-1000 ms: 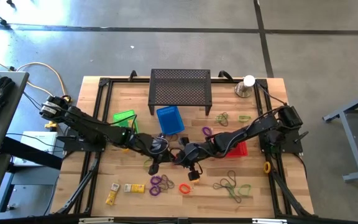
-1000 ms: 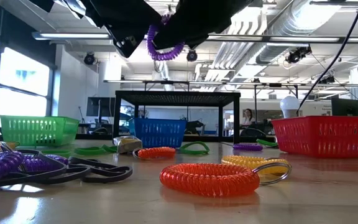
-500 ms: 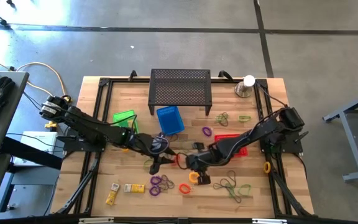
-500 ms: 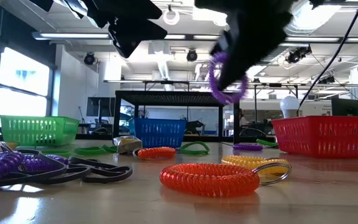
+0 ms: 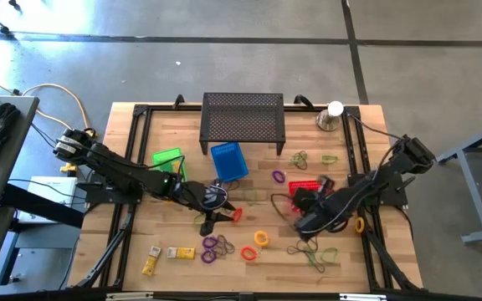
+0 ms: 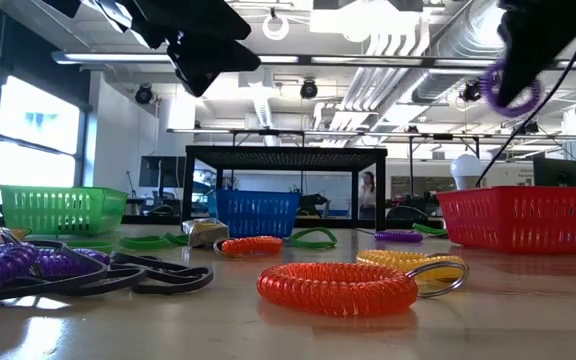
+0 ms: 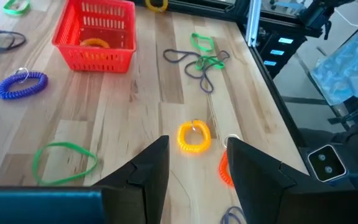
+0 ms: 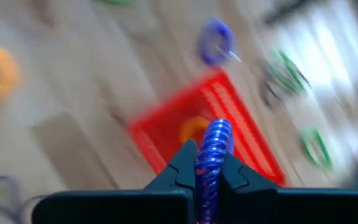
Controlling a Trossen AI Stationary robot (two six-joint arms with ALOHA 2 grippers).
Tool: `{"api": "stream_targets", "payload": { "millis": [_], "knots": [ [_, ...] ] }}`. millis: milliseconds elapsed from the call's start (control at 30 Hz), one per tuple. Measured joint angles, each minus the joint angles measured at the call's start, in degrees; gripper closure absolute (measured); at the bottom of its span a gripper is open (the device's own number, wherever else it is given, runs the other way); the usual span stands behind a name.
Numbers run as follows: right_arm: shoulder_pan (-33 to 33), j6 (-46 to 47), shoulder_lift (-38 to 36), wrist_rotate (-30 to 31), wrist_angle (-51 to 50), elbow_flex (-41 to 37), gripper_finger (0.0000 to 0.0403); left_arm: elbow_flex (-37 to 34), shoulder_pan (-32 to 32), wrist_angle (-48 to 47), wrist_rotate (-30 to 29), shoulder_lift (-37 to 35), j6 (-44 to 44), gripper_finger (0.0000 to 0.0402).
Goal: Pick & Place Office Desk Supplies
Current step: Put the violet spring keychain into the red basket
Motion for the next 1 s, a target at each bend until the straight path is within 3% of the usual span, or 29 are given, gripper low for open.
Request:
{"api": "stream_targets", "payload": {
  "millis": [167,333,500,600,1000],
  "knots": [
    [0.2,8.9,0.1,1.1,-5.6,-0.3,0.0392,0.0,0.0,0.0,0.0,0.0,0.0,0.0245],
    [-3.3,7.4,0.1,-0.3,-1.2,-4.9,0.0395,0.0,-0.2,0.1,0.0,0.0,-0.7,0.0245],
    [-7.0,4.6,0.1,-8.1,6.4,-11.8,0.0392,0.0,-0.9,0.0,0.0,0.0,-0.7,0.0245],
    [-8.0,1.7,0.1,-8.9,11.7,-14.9,0.0386,0.0,-1.2,0.0,0.0,0.0,0.0,0.0245],
    [-9.0,1.9,0.1,-9.8,13.3,-15.6,0.0326,0.0,-1.4,0.1,-0.1,0.0,0.2,0.0245]
  ]
}}
